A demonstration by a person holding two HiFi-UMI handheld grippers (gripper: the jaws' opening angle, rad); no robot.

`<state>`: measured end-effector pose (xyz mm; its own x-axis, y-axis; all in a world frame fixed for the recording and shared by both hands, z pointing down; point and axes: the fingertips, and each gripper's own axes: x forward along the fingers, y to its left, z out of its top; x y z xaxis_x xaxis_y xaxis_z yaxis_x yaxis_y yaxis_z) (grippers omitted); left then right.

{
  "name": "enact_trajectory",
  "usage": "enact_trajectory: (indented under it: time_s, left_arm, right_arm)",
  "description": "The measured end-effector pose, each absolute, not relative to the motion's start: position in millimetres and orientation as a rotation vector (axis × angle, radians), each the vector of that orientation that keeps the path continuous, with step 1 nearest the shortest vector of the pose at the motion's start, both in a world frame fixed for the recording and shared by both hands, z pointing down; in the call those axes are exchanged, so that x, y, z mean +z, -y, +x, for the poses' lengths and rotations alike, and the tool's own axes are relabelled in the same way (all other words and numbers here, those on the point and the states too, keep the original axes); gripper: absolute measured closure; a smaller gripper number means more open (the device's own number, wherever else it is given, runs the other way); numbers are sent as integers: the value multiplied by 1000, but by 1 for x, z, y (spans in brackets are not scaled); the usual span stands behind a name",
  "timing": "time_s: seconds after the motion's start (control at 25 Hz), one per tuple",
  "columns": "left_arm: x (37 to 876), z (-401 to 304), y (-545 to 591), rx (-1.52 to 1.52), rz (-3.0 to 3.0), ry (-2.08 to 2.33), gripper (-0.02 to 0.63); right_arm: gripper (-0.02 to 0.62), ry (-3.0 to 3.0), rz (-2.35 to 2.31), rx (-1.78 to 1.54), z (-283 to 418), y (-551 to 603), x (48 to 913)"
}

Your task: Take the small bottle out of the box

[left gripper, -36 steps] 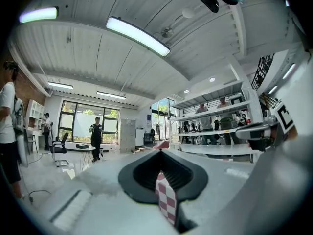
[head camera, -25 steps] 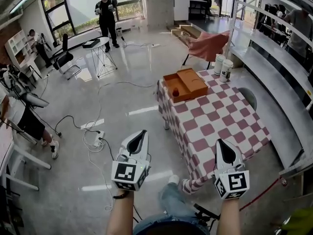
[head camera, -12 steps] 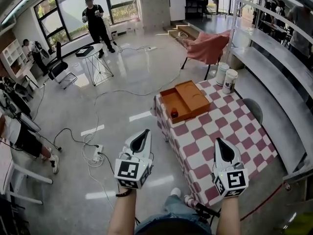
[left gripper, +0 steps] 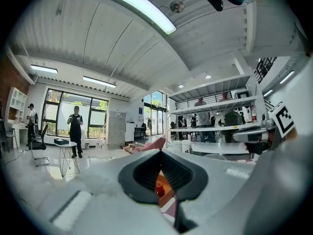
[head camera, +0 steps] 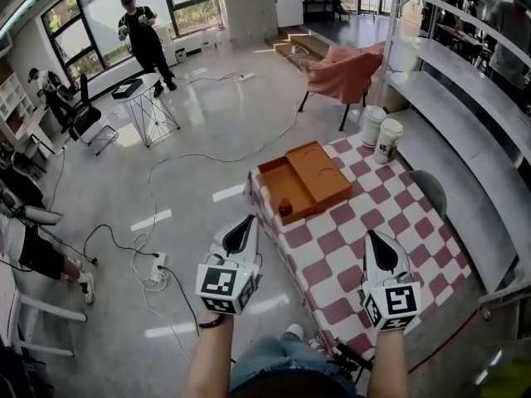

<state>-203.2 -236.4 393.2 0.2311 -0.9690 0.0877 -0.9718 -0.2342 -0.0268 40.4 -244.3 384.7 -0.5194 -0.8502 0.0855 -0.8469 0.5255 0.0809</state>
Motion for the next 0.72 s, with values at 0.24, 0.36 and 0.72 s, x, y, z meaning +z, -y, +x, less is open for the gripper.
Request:
enact_trajectory:
  time_s: [0.24,0.36,0.72]
  left_arm:
    - [408,-196,258,166,2462,1852,606]
    - [416,-193,267,197,2479,1801,562]
    - [448,-184,301,279,2469,1665,485]
  right_arm:
    - [597,2601,1485,-10,43,257,397]
    - [597,2575,1499,5,46,261,401]
    - [597,2495,1522,60,50,280,427]
